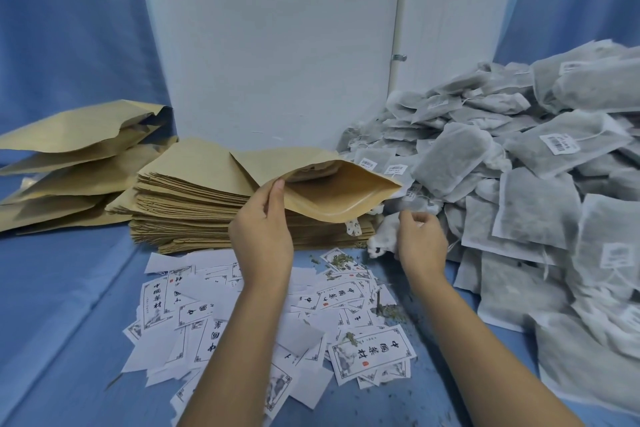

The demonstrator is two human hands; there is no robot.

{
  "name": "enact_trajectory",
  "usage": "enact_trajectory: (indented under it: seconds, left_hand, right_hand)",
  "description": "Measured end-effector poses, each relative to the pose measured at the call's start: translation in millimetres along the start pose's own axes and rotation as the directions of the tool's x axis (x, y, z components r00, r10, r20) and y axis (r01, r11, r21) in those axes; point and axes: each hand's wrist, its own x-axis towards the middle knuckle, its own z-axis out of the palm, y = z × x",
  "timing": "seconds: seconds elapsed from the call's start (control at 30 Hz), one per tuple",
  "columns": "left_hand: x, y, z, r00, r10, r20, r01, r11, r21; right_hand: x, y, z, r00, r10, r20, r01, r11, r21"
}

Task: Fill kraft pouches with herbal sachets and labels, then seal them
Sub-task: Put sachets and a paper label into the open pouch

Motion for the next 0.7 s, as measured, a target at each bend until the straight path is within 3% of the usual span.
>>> enact_trajectory:
  seconds: [0.13,0.33,0.5,0.63,0.7]
  left_hand:
    - [0,-2,-1,1.000,-0.001,-0.014,0.001,1.000,0.008]
    - [1,1,-2,1.000,-0.014,-0.002,0.015,1.000,0.018]
    - [2,2,-1,1.000,-0.027,0.014,0.028,1.000,-0.012]
    - [3,1,0,0.999,-0.028,0.019,0.028,1.000,0.001]
    - [3,0,0,1.000,-0.022,0.020,0.022,1.000,0.000]
  right_hand:
    - [-1,7,0,0.994,-0.063,0.094,0.084,0.969,-0.231]
    - [4,7,2,0.968,-0.105,0.226,0.165,0.951,-0.263]
    - [6,7,-3,0.977,-0.011,0.214,0.022,0.999,-0.049]
    - [5,-4,-12,0.994,-0.106,-0.024,0.108,0.987,0.116]
    - [6,-18,-22,0.990,-0.065,0.123,0.011,0.918,0.397]
